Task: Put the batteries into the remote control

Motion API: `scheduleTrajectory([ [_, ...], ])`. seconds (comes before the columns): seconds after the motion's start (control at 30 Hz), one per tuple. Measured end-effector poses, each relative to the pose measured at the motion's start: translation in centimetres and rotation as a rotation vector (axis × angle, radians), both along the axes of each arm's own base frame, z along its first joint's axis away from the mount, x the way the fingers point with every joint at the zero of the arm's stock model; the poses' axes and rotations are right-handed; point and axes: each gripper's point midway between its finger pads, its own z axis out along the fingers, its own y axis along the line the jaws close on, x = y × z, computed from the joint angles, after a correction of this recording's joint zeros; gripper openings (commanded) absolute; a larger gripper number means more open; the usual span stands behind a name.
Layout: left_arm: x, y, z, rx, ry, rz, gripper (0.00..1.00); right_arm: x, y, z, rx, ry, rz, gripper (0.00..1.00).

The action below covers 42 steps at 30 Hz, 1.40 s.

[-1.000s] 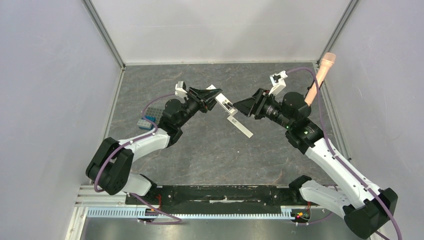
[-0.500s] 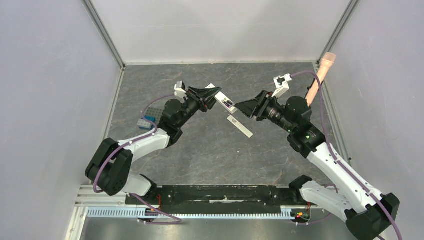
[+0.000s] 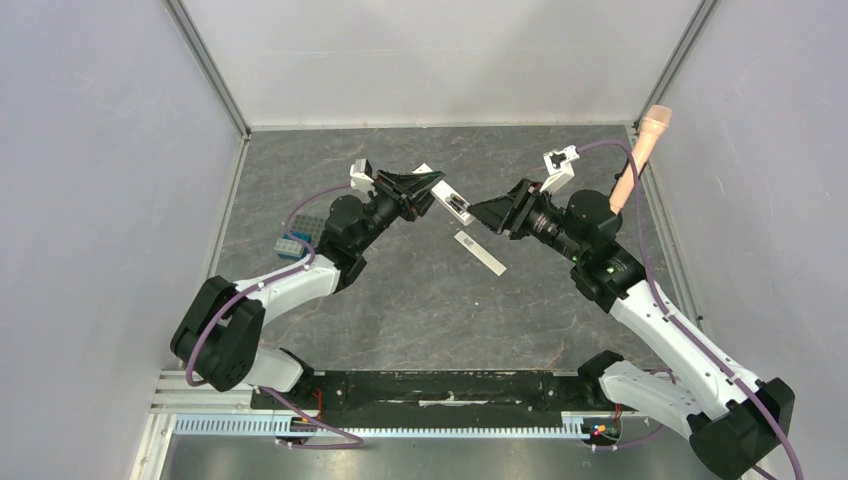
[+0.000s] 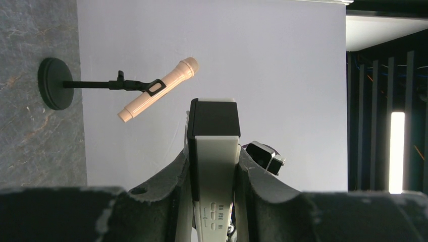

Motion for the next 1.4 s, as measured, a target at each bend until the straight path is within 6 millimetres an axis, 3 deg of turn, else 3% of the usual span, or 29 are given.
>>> scheduleTrajectory([
  [0.37,0.2,-0.1,0.0,0.026,-0.011,0.004,0.02,0.1,0.4,-0.3,0.004,0.011,0.017,0.46],
  [0.67,0.1,0.0,-0.6,0.113,-0.051,0.023,0.02,-0.1,1.3,-1.4,0.016,0.076,0.075,0.37],
  [1.23,-0.7,0.2,0.8,0.191,-0.161,0.016,0.02,-0.5,1.4,-1.6,0.063,0.149,0.138,0.24],
  [1.4,-1.1,-0.2,1.6,0.266,-0.276,0.0,0.02,-0.5,1.4,-2.2,0.074,0.196,0.156,0.18],
])
